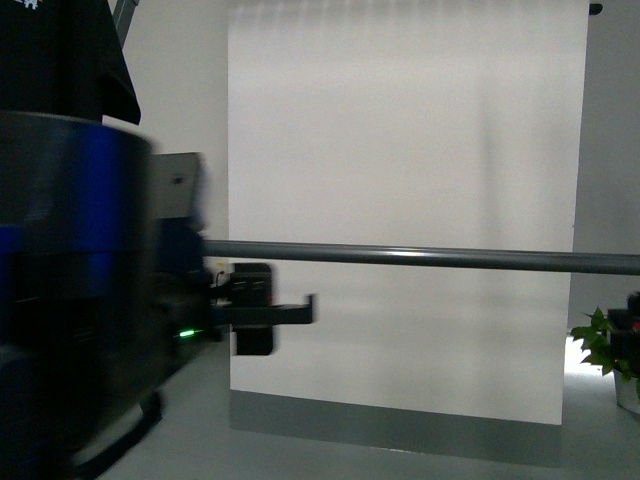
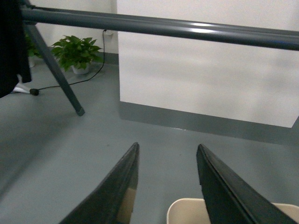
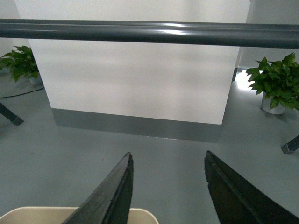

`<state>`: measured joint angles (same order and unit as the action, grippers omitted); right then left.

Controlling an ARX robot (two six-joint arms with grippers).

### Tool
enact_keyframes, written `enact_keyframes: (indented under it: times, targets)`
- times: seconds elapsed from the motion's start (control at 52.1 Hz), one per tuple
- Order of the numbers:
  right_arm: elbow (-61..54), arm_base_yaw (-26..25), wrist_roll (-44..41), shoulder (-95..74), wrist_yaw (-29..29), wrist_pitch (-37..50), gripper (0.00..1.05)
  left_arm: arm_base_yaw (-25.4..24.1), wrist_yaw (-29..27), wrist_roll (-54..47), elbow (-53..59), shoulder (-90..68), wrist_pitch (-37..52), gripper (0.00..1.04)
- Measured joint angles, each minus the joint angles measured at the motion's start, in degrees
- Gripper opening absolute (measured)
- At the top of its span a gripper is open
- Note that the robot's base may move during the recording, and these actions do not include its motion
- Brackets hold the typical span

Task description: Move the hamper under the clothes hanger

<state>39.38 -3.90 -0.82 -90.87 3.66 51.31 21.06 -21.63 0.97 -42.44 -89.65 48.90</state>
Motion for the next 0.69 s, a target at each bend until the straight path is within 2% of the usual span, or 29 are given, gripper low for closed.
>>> enact_keyframes:
  times: [0.269, 0.345, 0.46, 0.691]
  targets:
    - [-12.2, 1.0, 0.1, 8.4, -1.0, 3.5, 0.1, -4.5, 6.0, 0.0, 15.1, 9.4, 3.4, 0.03]
    - [-15.2, 2.3, 0.1, 10.7, -3.6, 3.9, 0.01, -6.1, 7.3, -0.1, 18.3, 12.0, 3.9, 0.04]
    - [-20.6, 3.8, 0.2, 15.6, -3.5, 4.4, 0.02, -9.0, 9.9, -0.1, 24.1, 17.5, 4.2, 0.03]
    - [-29.1, 3.9, 0.2, 26.2, -3.7, 2.4, 0.02, -13.4, 14.2, -0.2, 32.6, 28.4, 2.0, 0.03]
